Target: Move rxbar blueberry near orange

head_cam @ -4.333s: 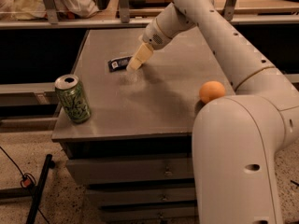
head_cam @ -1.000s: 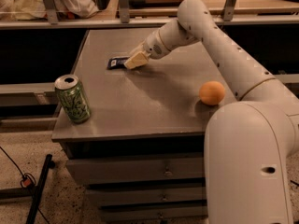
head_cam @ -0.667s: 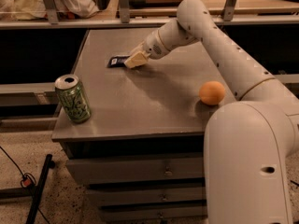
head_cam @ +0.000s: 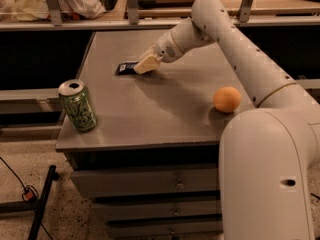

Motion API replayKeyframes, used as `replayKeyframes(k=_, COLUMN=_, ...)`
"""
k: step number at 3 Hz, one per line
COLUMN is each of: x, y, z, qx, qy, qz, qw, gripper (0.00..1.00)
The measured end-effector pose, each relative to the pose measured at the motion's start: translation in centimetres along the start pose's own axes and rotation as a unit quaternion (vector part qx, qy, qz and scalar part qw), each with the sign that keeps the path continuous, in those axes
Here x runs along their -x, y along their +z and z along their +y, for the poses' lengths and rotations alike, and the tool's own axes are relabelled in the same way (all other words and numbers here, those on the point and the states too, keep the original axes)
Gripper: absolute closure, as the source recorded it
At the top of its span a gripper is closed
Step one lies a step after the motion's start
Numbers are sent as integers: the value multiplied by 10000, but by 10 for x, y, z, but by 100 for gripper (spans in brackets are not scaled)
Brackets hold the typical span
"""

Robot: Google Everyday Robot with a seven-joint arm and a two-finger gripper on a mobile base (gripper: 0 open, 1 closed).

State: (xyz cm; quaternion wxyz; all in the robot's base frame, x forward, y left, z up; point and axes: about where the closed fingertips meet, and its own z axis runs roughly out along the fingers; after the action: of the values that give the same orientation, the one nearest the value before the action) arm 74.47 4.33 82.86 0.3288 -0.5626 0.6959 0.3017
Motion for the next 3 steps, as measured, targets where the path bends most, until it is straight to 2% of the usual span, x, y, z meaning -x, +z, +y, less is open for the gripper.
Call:
replayKeyframes(k=1, x=7, y=-29, z=18, qx=315, qy=-102, qz=-106, qw=9994, gripper=100)
replayKeyframes(k=3, x=1, y=-49, z=23, qx=186, qy=-45, qz=-116, qw=9997, gripper=100)
